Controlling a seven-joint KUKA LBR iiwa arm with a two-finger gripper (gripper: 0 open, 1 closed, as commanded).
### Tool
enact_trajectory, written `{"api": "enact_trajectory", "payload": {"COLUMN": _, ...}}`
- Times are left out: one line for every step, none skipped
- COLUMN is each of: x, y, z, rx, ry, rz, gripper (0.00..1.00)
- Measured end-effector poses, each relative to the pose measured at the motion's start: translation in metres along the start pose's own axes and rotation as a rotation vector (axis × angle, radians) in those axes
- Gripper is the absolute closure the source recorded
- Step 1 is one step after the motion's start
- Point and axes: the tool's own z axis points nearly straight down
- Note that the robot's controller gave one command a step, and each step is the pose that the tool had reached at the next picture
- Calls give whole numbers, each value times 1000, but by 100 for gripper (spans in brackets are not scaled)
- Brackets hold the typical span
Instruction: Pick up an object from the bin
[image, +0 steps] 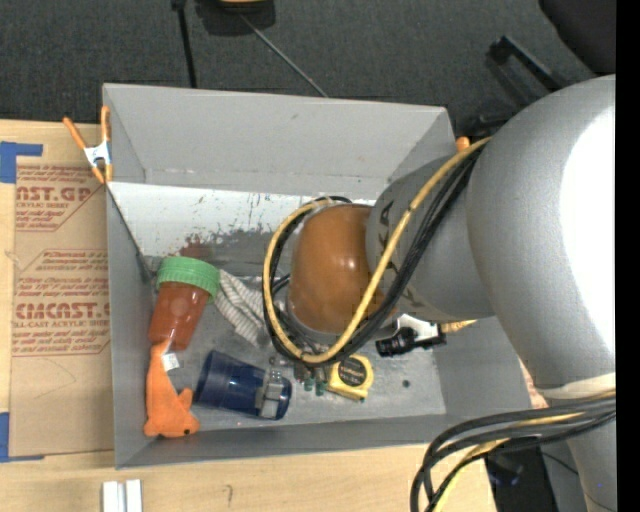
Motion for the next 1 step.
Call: {"api": "enact_trajectory", "payload": {"x": 0, "y": 4, "z": 21, "rx": 2, "ry": 5, "rz": -146, "gripper": 0}}
